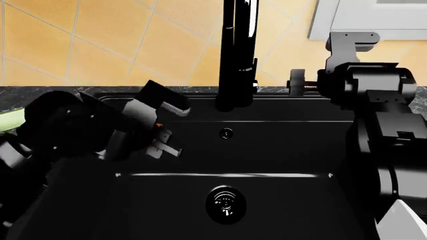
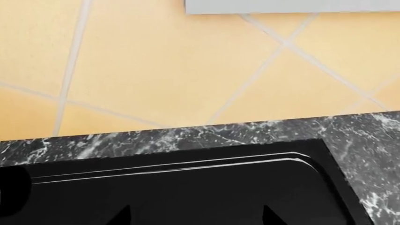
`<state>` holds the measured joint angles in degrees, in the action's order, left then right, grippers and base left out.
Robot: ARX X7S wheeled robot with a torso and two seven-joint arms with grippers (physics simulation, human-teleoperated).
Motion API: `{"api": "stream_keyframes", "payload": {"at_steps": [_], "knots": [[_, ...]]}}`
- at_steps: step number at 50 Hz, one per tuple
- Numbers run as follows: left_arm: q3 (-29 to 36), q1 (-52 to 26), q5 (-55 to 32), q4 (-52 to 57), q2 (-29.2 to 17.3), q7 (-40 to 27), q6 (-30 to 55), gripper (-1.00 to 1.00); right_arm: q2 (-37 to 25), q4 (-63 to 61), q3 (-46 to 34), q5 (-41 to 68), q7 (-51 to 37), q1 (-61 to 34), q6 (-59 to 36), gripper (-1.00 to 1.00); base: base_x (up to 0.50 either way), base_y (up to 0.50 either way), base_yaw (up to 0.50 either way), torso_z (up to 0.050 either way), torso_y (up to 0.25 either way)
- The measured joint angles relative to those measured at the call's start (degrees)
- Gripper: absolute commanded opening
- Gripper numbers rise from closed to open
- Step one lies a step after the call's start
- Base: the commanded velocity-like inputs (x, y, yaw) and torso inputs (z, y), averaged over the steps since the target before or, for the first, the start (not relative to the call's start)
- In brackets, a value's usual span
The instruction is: Pick the carrot from the counter and place it in the sink. Then turn on the sink faucet.
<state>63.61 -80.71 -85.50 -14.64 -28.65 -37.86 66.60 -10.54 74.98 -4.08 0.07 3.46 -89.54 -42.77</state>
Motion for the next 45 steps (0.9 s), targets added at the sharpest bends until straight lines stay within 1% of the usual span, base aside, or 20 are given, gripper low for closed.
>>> {"api": "stream_keyframes", "payload": {"at_steps": [10, 20, 28, 35, 45], "knots": [[6.5, 3.4, 4.9, -0.5, 6.9, 3.2, -0.1, -1.0, 0.1, 0.0, 0.2, 0.0, 0.0, 0.6, 0.1, 1.0, 0.0, 0.0, 0.0, 0.0, 0.0], [14.9, 5.9, 12.6, -8.2, 15.8, 9.3, -1.3, -1.0, 0.1, 0.0, 0.3, 0.0, 0.2, 1.0, 0.3, 1.0, 0.0, 0.0, 0.0, 0.0, 0.0], [20.3, 8.0, 18.1, -16.6, 22.4, 14.6, -3.8, -1.0, 0.1, 0.0, 0.5, 0.0, 0.4, 1.3, 0.4, 1.0, 0.0, 0.0, 0.0, 0.0, 0.0], [22.7, 10.0, 21.8, -21.1, 25.5, 17.2, -4.9, -1.0, 0.0, 0.0, 0.7, 0.0, 0.4, 1.6, 0.6, 1.0, 0.0, 0.0, 0.0, 0.0, 0.0], [23.9, 11.6, 25.0, -23.9, 27.5, 19.0, -5.2, -1.0, -0.1, 0.0, 0.9, 0.0, 0.4, 2.1, 0.8, 1.0, 0.0, 0.0, 0.0, 0.0, 0.0]]}}
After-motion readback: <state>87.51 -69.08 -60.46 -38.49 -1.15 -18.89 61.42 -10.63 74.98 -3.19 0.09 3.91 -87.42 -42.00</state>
